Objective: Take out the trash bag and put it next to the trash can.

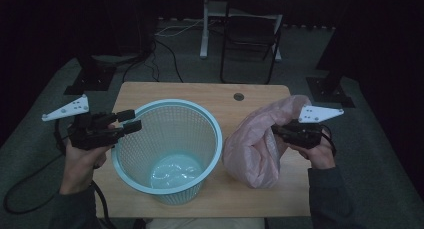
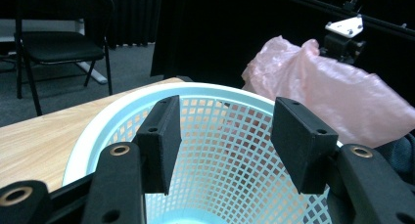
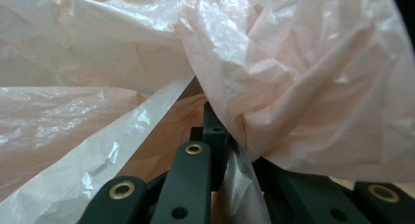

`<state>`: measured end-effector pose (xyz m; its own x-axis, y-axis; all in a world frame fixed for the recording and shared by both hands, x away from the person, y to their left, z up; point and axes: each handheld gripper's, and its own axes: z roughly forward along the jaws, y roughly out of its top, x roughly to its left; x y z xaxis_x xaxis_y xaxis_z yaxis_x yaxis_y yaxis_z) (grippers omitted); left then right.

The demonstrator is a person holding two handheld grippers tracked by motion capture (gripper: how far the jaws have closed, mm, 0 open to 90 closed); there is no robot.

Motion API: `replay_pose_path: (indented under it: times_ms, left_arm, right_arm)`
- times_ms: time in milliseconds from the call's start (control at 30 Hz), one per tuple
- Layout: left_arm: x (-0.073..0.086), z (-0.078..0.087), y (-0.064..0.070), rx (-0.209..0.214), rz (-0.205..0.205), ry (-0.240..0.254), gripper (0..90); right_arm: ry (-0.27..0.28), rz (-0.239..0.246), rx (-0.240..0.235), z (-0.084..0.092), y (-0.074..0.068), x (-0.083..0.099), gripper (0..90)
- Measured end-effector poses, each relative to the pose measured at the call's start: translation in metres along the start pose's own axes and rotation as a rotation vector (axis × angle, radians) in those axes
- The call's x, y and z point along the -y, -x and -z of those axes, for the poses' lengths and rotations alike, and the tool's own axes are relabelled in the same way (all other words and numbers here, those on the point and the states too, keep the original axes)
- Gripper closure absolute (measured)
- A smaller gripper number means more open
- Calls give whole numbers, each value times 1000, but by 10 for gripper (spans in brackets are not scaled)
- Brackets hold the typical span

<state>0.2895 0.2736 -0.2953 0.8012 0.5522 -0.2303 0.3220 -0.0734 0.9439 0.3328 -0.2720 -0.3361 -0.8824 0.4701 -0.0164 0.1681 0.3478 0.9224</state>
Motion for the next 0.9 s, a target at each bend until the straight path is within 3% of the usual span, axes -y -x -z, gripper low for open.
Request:
replay_pose_path:
  times_ms: [300, 567, 733, 900]
  left_arm:
    - [0, 0, 0, 0, 1, 2, 450]
    - [0, 0, 0, 1, 0, 0, 450]
    - [0, 1, 0, 1, 3, 4, 450]
    - [0, 1, 0, 1, 4, 7, 450]
  right_arm:
    - [-50, -48, 37, -18, 10, 14, 834]
    - [-52, -102, 61, -30, 21, 23, 818]
    - [-74, -111, 79, -38, 25, 25, 815]
    - [-111, -105, 96, -47, 25, 29, 757]
